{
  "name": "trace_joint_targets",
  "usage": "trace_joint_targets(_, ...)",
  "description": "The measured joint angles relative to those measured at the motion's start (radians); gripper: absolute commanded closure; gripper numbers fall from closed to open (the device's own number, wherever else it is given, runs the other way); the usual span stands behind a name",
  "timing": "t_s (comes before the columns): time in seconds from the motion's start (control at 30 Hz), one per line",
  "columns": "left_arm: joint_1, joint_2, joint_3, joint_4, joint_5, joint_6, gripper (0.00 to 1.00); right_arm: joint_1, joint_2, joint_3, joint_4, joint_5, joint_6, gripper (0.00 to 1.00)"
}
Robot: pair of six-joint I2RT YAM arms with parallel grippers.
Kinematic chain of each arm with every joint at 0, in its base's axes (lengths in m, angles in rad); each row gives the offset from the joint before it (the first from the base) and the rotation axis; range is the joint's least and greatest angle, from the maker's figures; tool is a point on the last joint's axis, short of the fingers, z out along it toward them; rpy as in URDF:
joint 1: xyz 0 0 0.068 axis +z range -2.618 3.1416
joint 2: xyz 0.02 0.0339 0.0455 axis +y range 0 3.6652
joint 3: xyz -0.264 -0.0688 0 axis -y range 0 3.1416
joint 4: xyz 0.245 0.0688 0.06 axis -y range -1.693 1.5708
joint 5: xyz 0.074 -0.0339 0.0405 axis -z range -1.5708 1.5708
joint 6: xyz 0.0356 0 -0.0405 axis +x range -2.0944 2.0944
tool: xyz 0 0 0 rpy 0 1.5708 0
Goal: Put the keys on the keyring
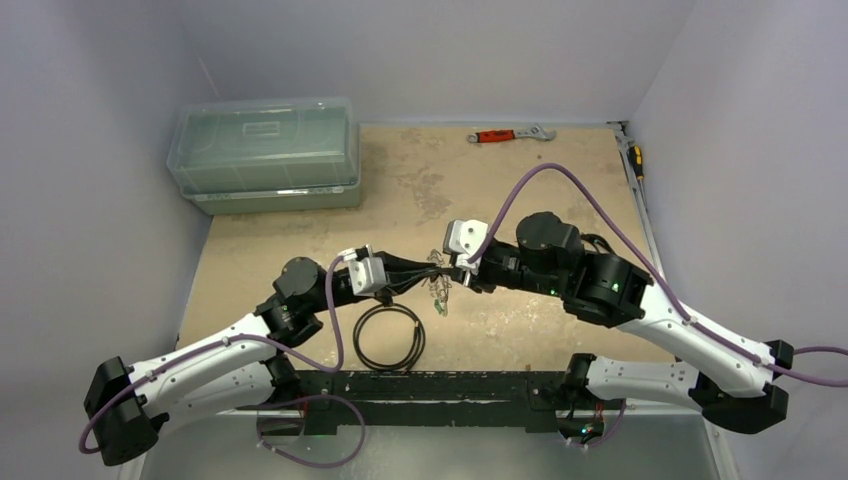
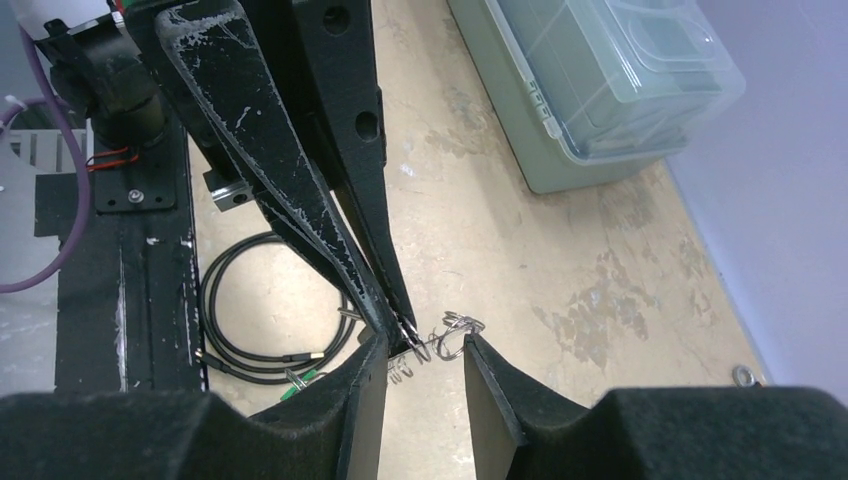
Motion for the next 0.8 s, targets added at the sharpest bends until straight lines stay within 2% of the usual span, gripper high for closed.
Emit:
trace_joint_targets(0.4,-0.018,-0.002,0.023,-0.009,0.061,0.020,1.00,0.027,-0.031,0.000,-0.012,-0.005,-0.007,0.62)
trace_joint_targets(0.57,-0.020,-0.001,0.031,-0.011,0.071,0.021,1.00,0.050,-0.063,0.000,-0.033,-0.031,-0.006,0.68)
trace_joint_targets(0.8,-0.024,0.012,0.044,-0.010,0.107,0.020,1.00,0.055,-0.091,0.000,-0.041,-0.035,-0.006,0.68)
